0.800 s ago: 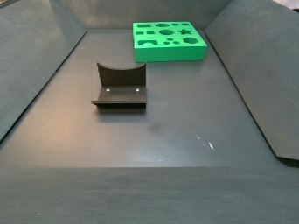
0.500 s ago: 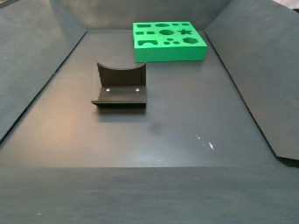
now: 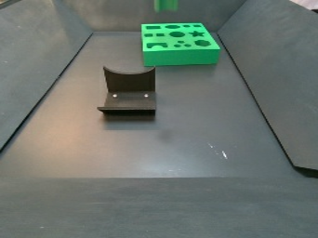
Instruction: Insert the arch object.
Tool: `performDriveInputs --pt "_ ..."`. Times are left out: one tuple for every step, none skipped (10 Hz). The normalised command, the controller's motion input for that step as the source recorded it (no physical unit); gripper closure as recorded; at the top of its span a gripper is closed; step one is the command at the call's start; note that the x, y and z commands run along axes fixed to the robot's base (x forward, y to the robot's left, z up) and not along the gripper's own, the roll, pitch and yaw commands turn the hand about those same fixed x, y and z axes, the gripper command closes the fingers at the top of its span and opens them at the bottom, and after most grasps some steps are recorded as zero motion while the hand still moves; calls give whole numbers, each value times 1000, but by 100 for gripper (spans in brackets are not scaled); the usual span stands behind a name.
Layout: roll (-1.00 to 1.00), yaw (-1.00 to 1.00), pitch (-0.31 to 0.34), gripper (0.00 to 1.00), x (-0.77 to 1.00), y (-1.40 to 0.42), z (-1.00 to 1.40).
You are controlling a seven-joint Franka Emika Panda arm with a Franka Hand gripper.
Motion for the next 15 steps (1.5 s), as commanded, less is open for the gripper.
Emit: performDriveInputs --pt "170 0 34 100 751 103 -851" --pt "140 -57 49 100 611 0 -926" --pt "103 -80 9 100 691 0 -1000" --pt "173 -46 74 100 529 9 -849" --pt "269 0 16 100 -94 63 -526" --pt "199 60 0 100 -274 94 -274" --pt "167 83 0 100 -197 57 -260" --pt "204 43 0 100 -260 0 -297" --pt "199 3 0 100 -323 0 -277" --pt "201 0 0 100 -111 0 -446" --pt "216 -34 79 100 274 0 -791" --pt "170 -63 27 100 383 0 -934" --pt "144 -63 6 100 417 0 -986" --pt "73 -3 0 100 306 -6 -1000" --pt "10 0 0 100 94 0 -1000"
